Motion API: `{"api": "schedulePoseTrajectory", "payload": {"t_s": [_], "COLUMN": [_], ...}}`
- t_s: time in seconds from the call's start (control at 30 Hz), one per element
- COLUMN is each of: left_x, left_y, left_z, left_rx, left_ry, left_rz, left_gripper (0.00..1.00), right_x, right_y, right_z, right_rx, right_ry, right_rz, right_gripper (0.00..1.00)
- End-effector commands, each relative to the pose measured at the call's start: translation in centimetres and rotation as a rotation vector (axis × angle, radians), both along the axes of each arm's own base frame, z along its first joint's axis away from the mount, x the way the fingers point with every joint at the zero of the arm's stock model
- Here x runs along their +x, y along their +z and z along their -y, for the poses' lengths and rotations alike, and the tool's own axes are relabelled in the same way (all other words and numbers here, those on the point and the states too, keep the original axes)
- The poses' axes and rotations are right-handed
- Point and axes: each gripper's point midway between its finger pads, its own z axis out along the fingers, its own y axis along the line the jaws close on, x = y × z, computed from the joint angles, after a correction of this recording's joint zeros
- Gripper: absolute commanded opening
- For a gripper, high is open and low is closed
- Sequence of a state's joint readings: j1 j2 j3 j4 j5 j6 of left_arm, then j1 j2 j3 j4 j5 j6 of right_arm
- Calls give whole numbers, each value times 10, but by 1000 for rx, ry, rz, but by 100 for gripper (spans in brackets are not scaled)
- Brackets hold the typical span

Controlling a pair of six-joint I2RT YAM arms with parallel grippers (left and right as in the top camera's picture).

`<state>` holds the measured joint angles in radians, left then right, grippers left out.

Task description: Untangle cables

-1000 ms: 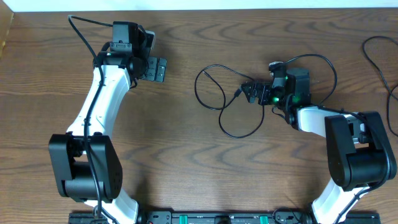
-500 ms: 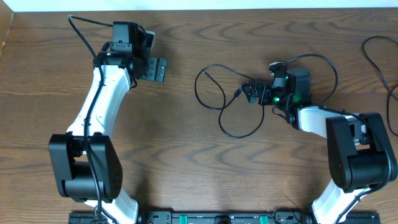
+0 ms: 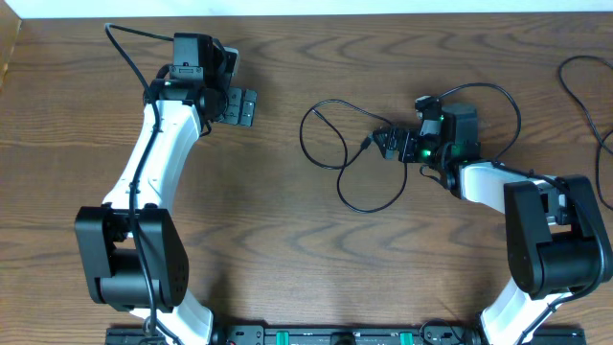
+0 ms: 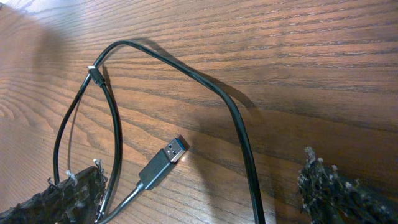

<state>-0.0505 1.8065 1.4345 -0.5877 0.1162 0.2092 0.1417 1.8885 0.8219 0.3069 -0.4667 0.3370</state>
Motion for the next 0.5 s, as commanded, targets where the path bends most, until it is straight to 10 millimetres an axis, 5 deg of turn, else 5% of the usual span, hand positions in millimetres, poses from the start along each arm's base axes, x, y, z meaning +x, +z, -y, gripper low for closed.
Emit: {"api": "schedulePoseTrajectory", "payload": {"t_s": [0.0,0.47], "left_x": [-3,-3], "left_y": [-4,-4], "left_z": [-1,-1], "left_rx": [6,6], "left_ry": [8,8], "left_rz": [-12,-12], "left_gripper": [98,98], "right_x": [-19,-24], "right_y": [-30,-34], "right_z": [4,4], "right_rx": [-14,-18], "right_ry": [-34,-34], "right_rz": [-116,-140], "right_gripper": [99,99]}}
